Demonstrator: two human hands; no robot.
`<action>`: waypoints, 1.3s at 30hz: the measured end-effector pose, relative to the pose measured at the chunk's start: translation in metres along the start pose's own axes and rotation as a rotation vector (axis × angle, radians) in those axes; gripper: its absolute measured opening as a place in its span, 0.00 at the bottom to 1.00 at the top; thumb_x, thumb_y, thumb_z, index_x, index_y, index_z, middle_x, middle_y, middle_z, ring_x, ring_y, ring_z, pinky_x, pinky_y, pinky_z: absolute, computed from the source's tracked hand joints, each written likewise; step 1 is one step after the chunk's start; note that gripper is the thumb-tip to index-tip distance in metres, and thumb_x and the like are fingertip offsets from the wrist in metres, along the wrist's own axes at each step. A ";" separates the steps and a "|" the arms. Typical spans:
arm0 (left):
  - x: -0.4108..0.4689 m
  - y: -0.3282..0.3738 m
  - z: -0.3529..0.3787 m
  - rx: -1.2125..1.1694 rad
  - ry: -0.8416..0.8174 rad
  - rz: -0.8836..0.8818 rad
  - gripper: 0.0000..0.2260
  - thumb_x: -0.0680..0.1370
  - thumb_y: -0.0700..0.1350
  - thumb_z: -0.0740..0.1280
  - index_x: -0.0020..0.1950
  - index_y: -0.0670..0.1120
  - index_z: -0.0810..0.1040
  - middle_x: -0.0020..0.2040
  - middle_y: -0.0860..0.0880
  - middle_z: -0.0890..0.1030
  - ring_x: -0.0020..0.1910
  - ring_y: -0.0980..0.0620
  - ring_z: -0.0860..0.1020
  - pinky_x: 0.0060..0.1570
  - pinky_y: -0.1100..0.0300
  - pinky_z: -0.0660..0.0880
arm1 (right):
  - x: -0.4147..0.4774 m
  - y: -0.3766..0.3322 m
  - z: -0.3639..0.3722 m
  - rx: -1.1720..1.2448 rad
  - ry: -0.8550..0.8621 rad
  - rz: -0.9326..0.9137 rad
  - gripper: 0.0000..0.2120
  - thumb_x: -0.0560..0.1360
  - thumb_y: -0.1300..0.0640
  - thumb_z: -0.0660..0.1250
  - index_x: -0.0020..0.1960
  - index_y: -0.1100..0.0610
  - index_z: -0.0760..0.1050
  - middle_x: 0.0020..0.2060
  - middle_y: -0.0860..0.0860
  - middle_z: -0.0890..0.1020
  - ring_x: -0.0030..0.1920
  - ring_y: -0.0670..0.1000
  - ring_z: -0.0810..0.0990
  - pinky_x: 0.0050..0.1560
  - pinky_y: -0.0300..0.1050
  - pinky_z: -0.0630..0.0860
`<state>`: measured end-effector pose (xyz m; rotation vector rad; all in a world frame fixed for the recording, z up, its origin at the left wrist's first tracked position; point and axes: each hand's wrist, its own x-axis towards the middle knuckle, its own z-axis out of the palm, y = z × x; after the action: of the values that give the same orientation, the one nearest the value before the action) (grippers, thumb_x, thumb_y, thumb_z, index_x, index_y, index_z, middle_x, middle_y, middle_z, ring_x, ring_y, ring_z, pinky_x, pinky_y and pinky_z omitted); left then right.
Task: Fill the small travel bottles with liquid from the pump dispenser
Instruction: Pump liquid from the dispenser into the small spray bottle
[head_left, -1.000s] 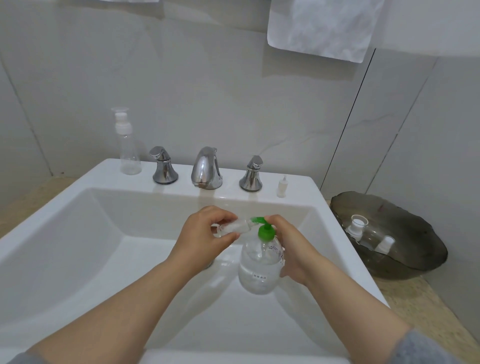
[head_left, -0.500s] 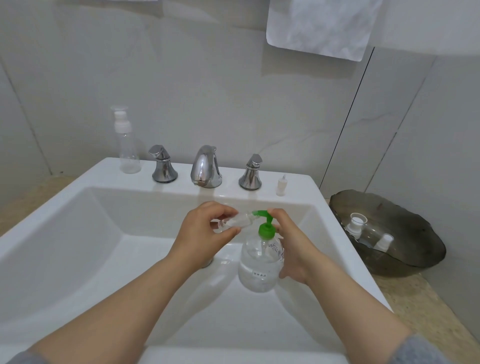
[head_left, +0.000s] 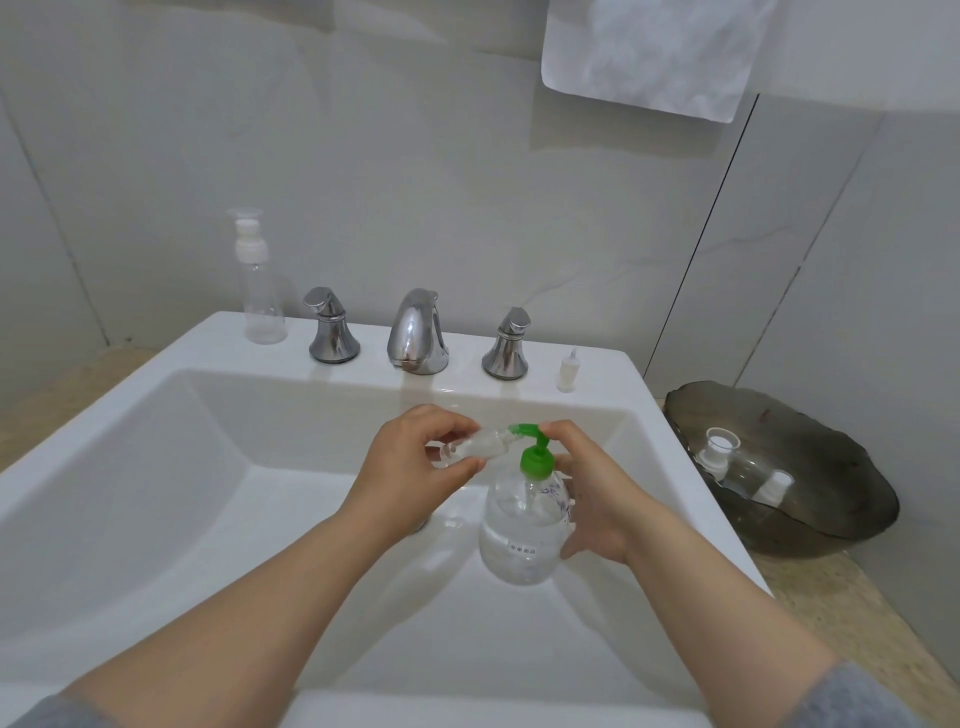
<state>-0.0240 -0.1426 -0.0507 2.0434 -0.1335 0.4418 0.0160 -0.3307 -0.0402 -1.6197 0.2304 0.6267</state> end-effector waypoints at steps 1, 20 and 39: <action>0.000 -0.001 0.000 0.007 -0.007 0.000 0.11 0.69 0.41 0.75 0.50 0.50 0.83 0.46 0.55 0.79 0.46 0.58 0.79 0.52 0.56 0.78 | 0.000 0.000 0.000 -0.003 0.005 -0.001 0.22 0.71 0.39 0.62 0.57 0.51 0.77 0.55 0.51 0.78 0.58 0.58 0.76 0.66 0.63 0.63; 0.000 0.001 0.000 0.003 0.030 0.029 0.12 0.69 0.41 0.76 0.48 0.53 0.82 0.45 0.56 0.79 0.47 0.59 0.78 0.51 0.56 0.78 | 0.009 0.008 0.002 -0.003 -0.010 0.019 0.46 0.55 0.18 0.62 0.68 0.39 0.70 0.72 0.50 0.67 0.73 0.55 0.63 0.69 0.67 0.56; 0.000 -0.005 0.001 0.052 -0.011 0.065 0.12 0.69 0.41 0.75 0.50 0.52 0.83 0.45 0.54 0.79 0.47 0.57 0.78 0.51 0.53 0.78 | 0.015 0.010 0.002 -0.030 0.047 0.025 0.35 0.61 0.27 0.66 0.64 0.41 0.73 0.67 0.51 0.69 0.69 0.63 0.64 0.62 0.76 0.63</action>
<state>-0.0226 -0.1407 -0.0550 2.0977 -0.1974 0.4796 0.0231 -0.3271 -0.0565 -1.6637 0.2780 0.6142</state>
